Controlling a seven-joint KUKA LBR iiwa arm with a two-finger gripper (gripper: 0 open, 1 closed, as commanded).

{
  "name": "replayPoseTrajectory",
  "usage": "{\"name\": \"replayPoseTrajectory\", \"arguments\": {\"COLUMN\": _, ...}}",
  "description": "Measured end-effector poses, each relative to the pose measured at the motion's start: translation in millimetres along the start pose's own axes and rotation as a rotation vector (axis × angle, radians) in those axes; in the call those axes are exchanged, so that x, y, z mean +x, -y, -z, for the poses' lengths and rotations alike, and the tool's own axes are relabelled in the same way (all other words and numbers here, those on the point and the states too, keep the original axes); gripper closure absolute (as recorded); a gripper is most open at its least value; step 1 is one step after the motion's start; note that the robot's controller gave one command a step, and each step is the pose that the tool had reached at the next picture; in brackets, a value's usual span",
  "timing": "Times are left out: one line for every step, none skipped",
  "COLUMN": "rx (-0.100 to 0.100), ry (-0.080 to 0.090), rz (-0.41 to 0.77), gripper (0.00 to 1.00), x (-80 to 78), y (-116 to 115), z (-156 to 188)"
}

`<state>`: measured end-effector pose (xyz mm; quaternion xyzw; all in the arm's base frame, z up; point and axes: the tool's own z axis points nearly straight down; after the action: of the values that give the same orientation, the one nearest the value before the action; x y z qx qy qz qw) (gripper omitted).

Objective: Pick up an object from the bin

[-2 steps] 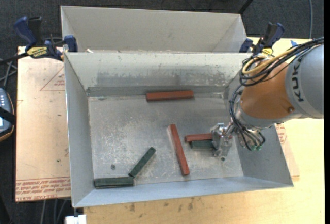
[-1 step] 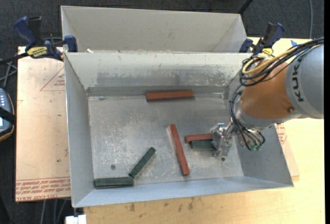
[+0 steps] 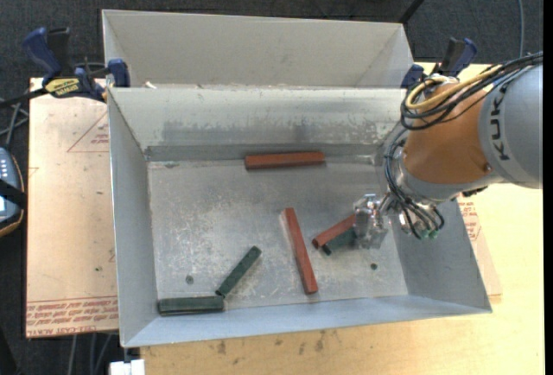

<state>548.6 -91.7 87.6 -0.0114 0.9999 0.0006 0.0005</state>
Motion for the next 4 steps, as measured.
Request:
{"name": "replayPoseTrajectory", "arguments": {"rx": 0.0, "ry": -0.001, "rz": 0.013, "gripper": 0.0, "x": -0.5, "y": 6.5, "z": -15.8}}
{"name": "replayPoseTrajectory", "arguments": {"rx": 0.0, "ry": 0.0, "rz": 0.014, "gripper": 0.0, "x": -0.8, "y": 6.3, "z": -15.5}}
{"name": "replayPoseTrajectory", "arguments": {"rx": 0.001, "ry": 0.003, "rz": 0.359, "gripper": 1.0, "x": -32.7, "y": -7.9, "z": -16.7}}
{"name": "replayPoseTrajectory", "arguments": {"rx": 0.001, "ry": 0.003, "rz": 0.359, "gripper": 1.0, "x": -32.7, "y": -7.9, "z": -16.7}}
